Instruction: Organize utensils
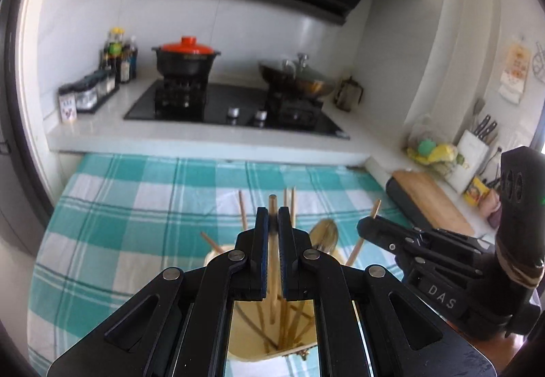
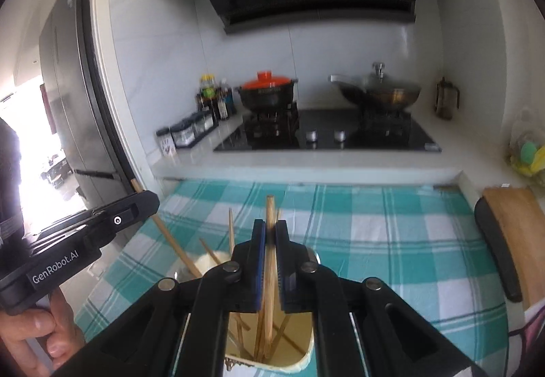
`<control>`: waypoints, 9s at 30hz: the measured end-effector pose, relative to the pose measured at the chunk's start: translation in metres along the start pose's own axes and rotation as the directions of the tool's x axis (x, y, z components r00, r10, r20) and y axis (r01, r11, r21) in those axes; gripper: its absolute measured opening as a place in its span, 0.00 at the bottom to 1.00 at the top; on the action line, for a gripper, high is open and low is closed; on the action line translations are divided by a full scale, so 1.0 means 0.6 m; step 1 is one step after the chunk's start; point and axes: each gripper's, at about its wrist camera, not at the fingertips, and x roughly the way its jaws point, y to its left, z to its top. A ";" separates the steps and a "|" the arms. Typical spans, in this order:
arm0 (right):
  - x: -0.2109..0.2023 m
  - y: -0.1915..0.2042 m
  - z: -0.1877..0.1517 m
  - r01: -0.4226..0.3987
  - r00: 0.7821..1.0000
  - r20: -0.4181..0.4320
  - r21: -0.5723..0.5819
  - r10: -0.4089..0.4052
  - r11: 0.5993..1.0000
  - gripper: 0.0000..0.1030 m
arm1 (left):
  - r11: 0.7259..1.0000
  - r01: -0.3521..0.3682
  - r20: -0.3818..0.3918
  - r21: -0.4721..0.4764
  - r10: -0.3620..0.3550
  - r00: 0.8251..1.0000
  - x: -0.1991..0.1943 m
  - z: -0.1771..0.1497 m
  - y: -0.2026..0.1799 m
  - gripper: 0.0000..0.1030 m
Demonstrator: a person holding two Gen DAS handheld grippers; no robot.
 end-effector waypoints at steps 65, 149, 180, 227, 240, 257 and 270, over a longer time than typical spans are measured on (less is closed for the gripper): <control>-0.104 0.017 -0.471 0.036 0.928 -0.361 -0.167 -0.095 0.985 0.08 | 0.973 -0.109 -0.311 0.203 0.169 0.935 -0.075 -0.449 -0.090 0.08; -0.030 -0.110 -0.389 0.220 0.845 -0.481 -0.081 -0.232 0.972 0.37 | 0.965 -0.075 -0.433 0.250 0.181 0.883 -0.007 -0.362 0.046 0.29; -0.379 -0.023 -0.236 0.001 0.993 0.118 0.023 -0.003 1.000 0.06 | 0.974 0.157 0.029 0.164 -0.164 0.986 -0.323 -0.216 -0.017 0.03; 0.006 -0.050 -0.046 -0.029 0.999 -0.042 0.075 0.032 0.997 0.51 | 0.991 -0.052 -0.033 0.126 0.056 0.998 -0.021 -0.050 -0.009 0.82; -0.199 -0.025 -0.161 0.147 0.986 0.068 0.094 -0.154 0.985 0.84 | 0.960 -0.247 0.104 0.133 0.234 0.967 -0.168 -0.170 -0.074 0.99; -0.330 0.076 -0.241 0.231 0.965 0.128 -0.004 -0.229 0.973 0.89 | 0.930 -0.329 0.128 0.162 0.311 0.942 -0.283 -0.236 -0.115 1.00; -0.380 0.105 -0.253 0.244 0.963 0.123 -0.020 -0.239 0.970 0.89 | 0.935 -0.341 0.146 0.096 0.326 0.934 -0.341 -0.232 -0.109 1.00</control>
